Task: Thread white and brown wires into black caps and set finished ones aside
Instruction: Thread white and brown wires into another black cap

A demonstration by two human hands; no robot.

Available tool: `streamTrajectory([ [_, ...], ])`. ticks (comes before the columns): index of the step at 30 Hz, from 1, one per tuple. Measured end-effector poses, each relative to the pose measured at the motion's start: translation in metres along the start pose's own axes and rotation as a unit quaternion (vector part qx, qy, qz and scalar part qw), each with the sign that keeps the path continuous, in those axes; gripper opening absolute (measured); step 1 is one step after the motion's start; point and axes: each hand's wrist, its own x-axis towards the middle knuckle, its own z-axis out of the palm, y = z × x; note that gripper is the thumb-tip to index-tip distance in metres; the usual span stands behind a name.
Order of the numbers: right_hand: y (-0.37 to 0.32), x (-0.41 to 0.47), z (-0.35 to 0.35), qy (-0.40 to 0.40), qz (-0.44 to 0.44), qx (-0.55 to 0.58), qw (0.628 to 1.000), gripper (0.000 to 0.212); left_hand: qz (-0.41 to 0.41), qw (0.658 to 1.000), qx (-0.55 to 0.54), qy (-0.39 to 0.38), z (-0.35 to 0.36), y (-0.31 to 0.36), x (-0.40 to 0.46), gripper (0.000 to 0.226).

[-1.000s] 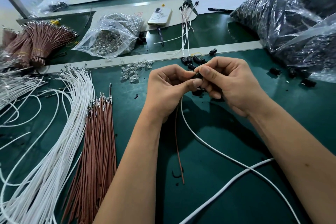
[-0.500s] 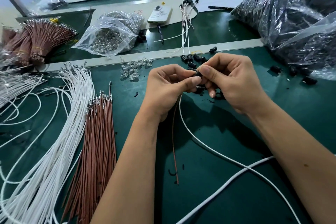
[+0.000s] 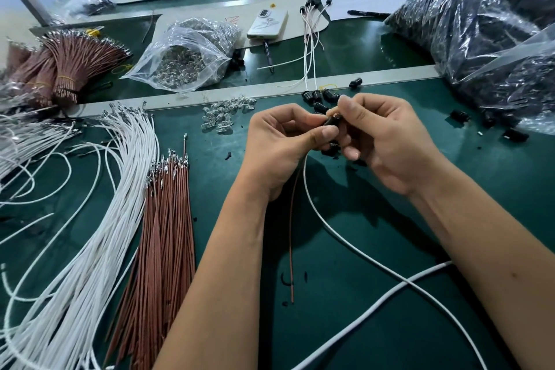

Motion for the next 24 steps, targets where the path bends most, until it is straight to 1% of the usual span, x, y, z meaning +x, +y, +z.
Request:
streamTrajectory([
  [3,-0.005,0.000,-0.002,0.003,0.076,0.045,0.996,0.023,0.004,1.000,0.001,-0.015,0.000,0.001,0.000,0.021],
  [6,-0.010,0.001,-0.004,0.006,0.137,0.074,0.988,0.016,0.019,0.999,-0.009,-0.032,0.001,0.003,-0.001,0.022],
  [11,-0.013,0.001,-0.005,0.004,0.170,0.082,0.982,0.013,0.032,0.999,-0.023,-0.037,0.000,0.004,-0.002,0.021],
  [17,-0.015,-0.001,-0.001,0.013,0.170,0.075,0.982,0.012,0.033,0.999,-0.019,-0.030,-0.001,0.005,-0.003,0.018],
  [20,-0.012,-0.002,0.000,0.024,0.163,0.068,0.984,0.013,0.027,0.999,0.004,-0.027,-0.001,0.006,-0.001,0.018],
  [22,-0.011,0.000,0.004,0.041,0.122,0.068,0.989,0.018,0.015,1.000,0.027,-0.007,0.002,0.007,0.002,0.017],
  [24,-0.010,0.002,0.005,0.058,0.068,0.071,0.993,0.030,0.005,0.998,0.031,0.051,0.007,0.007,0.005,0.015],
])
